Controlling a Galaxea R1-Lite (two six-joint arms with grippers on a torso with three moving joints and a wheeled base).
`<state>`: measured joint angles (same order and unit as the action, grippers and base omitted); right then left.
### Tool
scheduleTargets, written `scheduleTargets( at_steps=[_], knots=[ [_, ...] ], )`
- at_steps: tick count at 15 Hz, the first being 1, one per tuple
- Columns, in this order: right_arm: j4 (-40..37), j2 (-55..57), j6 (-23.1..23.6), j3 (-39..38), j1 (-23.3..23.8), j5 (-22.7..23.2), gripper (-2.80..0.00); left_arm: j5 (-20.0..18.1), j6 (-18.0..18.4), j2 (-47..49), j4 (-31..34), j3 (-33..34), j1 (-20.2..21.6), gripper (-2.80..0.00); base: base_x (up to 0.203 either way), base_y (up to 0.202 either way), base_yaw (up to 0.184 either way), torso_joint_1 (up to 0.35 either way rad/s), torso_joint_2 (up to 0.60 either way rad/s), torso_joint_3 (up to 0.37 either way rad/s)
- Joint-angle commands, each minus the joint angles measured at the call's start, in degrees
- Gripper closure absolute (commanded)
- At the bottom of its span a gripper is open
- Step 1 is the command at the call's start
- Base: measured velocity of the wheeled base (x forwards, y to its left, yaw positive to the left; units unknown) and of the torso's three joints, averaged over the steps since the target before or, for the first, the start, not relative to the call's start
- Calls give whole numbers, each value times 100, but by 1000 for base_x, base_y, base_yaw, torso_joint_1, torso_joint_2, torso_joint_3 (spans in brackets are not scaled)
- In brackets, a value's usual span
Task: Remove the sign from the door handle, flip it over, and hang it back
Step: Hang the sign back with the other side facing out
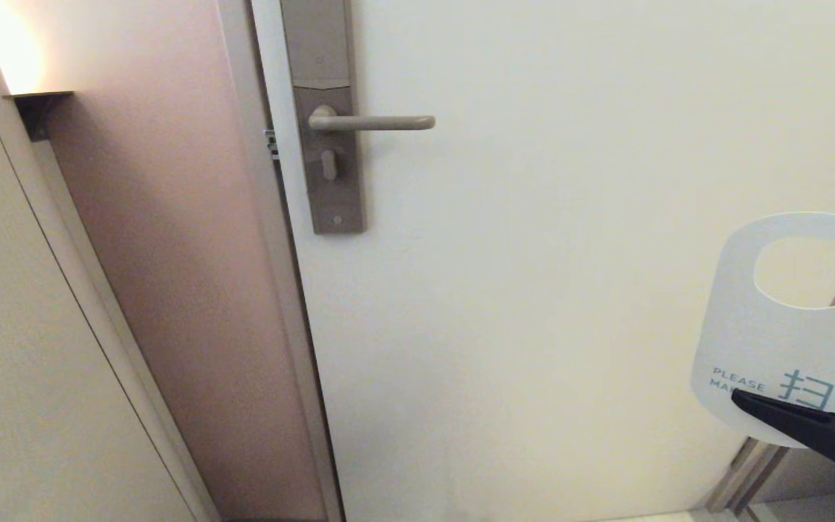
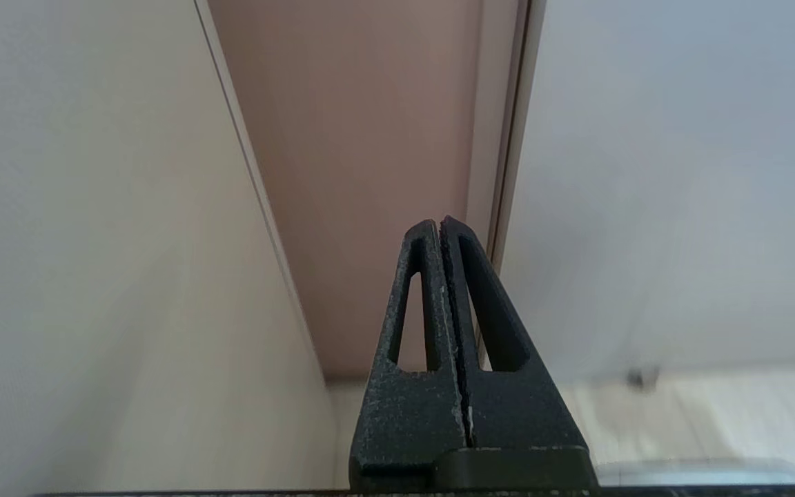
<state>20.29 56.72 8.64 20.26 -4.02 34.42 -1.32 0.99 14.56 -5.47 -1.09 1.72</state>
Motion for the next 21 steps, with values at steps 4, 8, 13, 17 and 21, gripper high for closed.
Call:
scheduleTargets(
  at_steps=[4, 8, 13, 17, 21],
  knots=[
    [11, -47, 6, -29, -2, 12, 0, 222, -17, -1060, 98, -41, -105, 0, 0, 0, 0, 0, 0, 0],
    [54, -65, 6, 39, -2, 12, 0, 245, -107, -1447, 375, -84, -168, 0, 0, 0, 0, 0, 0, 0],
    [134, -91, 6, -13, -2, 12, 0, 236, -400, -1447, 361, -76, -165, 0, 0, 0, 0, 0, 0, 0],
    [134, -91, 6, -13, -2, 20, 0, 97, -600, -1447, 363, -67, -163, 0, 0, 0, 0, 0, 0, 0],
    [134, -82, 6, 3, -2, 13, 0, 53, -817, -1447, 292, -58, -163, 0, 0, 0, 0, 0, 0, 0]
  ],
)
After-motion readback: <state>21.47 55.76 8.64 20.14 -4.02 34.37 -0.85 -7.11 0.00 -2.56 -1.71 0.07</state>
